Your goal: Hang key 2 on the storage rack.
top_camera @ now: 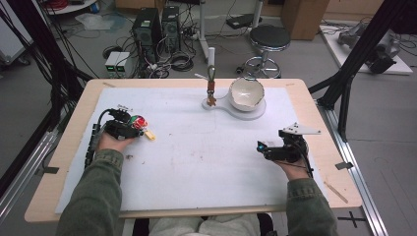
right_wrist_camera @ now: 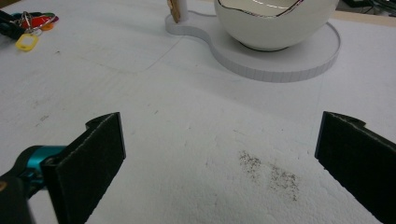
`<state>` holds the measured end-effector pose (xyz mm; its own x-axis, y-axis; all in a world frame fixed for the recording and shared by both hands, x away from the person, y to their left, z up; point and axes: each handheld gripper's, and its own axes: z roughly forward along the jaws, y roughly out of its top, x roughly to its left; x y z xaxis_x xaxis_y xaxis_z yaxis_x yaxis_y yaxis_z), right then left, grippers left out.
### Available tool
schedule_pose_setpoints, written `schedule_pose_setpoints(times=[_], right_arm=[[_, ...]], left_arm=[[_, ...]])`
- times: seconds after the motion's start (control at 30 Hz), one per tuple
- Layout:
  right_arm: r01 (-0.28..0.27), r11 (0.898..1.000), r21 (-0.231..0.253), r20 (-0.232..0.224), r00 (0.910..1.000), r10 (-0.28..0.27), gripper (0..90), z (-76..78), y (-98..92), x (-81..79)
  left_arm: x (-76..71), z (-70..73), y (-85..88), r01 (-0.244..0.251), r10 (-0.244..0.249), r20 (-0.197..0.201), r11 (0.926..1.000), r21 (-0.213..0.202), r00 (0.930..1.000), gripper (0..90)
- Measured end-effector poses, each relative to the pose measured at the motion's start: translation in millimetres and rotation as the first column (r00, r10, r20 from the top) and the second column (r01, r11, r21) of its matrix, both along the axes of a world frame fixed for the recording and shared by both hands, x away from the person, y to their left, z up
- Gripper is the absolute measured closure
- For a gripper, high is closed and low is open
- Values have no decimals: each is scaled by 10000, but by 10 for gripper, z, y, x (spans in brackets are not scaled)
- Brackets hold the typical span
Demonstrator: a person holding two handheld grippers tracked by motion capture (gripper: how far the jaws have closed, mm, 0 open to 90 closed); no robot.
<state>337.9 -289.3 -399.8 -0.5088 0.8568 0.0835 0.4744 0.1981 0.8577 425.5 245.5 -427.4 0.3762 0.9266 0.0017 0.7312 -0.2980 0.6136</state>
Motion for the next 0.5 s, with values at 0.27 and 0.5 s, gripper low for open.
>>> schedule_pose_setpoints(times=[0.27, 0.5], right_arm=[[-51, 10000, -20, 5, 10000, 51, 7, -3, 6, -2], [-67, 10000, -6, 59, 10000, 67, 7, -1, -4, -2]], left_arm=[[-11, 6, -11, 292, -298, 308, 9994, 203, 9991, 754], [-34, 32, 7, 291, -298, 435, 9994, 180, 9986, 772]])
